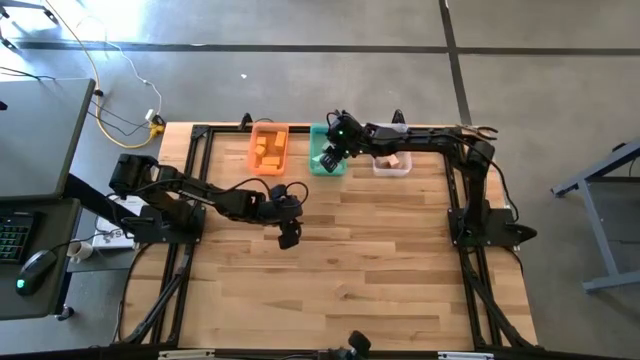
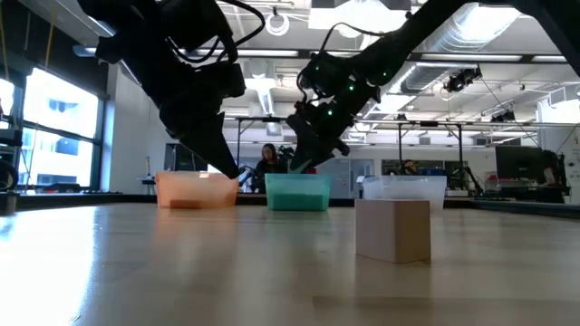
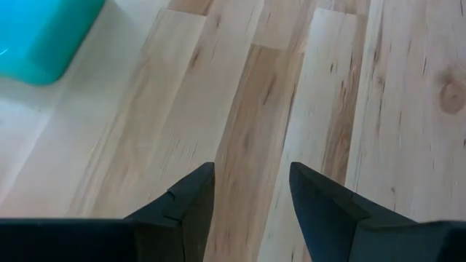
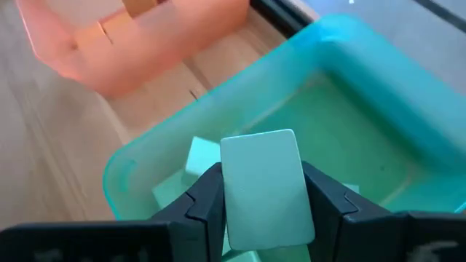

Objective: Sort & place blocks by color
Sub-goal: Put the blue block into the blue bin, then put the brown block into the transparent bin

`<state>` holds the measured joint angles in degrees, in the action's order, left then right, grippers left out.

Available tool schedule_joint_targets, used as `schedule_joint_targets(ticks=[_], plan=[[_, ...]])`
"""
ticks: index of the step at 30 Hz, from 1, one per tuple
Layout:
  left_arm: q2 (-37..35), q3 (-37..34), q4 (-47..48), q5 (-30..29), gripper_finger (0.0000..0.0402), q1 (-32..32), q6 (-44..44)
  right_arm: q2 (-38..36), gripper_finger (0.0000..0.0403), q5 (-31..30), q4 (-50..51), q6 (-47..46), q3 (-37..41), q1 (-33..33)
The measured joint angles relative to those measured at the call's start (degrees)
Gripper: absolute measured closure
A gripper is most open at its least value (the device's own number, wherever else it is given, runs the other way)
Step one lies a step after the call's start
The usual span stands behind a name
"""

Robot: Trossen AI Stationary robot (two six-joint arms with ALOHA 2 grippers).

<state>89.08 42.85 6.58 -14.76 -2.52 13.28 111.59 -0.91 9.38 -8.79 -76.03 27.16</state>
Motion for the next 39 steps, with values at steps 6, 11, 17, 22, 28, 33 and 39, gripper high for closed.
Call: schedule_joint_targets(ticks=[6, 11, 17, 22, 28, 33, 39], plan=[[0.0, 0.0, 0.1, 0.5, 0.0239, 0.0, 0.0, 0.4, 0.0255, 0.1, 1.5, -1.4, 0.0, 0.2], [0.0, 0.0, 0.1, 0.6, 0.0239, 0.0, 0.0, 0.4, 0.0207, 0.6, 2.0, -1.7, 0.0, 0.1], [0.0, 0.0, 1.7, 0.6, 0.0239, 0.0, 0.0, -1.1, 0.0163, 2.5, 7.5, -2.6, -1.3, 0.1], [0.0, 0.0, 2.8, 0.6, 0.0239, 0.0, 0.0, -4.7, 0.0160, 4.0, 17.1, -4.3, -4.6, -2.0], [0.0, 0.0, 3.5, 0.5, 0.0239, 0.0, 0.0, -8.7, 0.0160, 5.9, 23.0, -4.7, -5.0, -9.4], [0.0, 0.0, 4.3, 0.4, 0.0239, 0.0, 0.0, -9.4, 0.0160, 6.0, 28.5, -4.7, -5.0, -16.1], [0.0, 0.0, 4.9, 0.5, 0.0239, 0.0, 0.1, -9.4, 0.0160, 8.6, 31.7, -5.4, -4.6, -24.0]])
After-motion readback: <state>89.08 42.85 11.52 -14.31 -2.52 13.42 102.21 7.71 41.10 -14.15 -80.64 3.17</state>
